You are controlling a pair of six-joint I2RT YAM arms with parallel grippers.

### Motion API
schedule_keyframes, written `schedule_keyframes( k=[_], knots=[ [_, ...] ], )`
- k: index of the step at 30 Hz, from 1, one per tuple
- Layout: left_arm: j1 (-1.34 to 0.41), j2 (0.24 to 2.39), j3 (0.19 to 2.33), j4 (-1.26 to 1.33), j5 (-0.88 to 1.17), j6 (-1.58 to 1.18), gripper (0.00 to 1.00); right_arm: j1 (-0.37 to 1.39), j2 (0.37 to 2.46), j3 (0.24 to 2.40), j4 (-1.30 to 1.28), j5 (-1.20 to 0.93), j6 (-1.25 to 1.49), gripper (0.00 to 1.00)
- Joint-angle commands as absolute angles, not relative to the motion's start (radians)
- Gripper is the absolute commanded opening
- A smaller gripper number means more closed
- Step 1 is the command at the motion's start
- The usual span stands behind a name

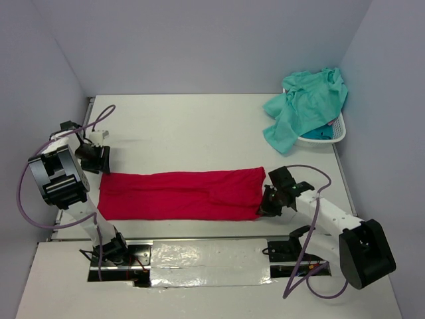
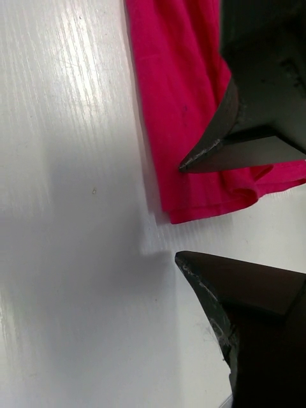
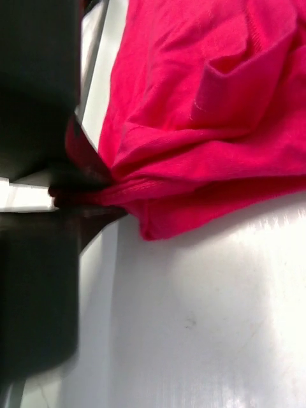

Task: Fold and stack the t-shirts
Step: Rotate the tshirt 90 degrees

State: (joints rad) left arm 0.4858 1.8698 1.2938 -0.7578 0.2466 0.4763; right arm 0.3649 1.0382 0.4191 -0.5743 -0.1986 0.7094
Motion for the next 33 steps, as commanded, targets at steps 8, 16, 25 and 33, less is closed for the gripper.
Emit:
schedule_keyframes(
  k=[8, 16, 25, 33],
  knots=[
    [0.497, 1.841, 1.433, -0.845, 0.285, 0.486, 0.64, 0.256, 1.336, 0.653, -0.526, -0.134, 0.528, 0.00],
    [0.497, 1.809, 1.468, -0.880, 0.313, 0.491, 0.64, 0.236, 1.834, 1.237, -0.584, -0.074, 0.394, 0.00],
    [0.480, 1.795, 1.440, -0.890, 0.382, 0.519, 0.64, 0.235, 2.409, 2.168, -0.848, 0.035, 0.316, 0.00],
    [0.325, 1.786, 1.388, -0.835, 0.436, 0.535, 0.64, 0.201, 2.605, 2.467, -0.646, 0.005, 0.379, 0.09]
  ],
)
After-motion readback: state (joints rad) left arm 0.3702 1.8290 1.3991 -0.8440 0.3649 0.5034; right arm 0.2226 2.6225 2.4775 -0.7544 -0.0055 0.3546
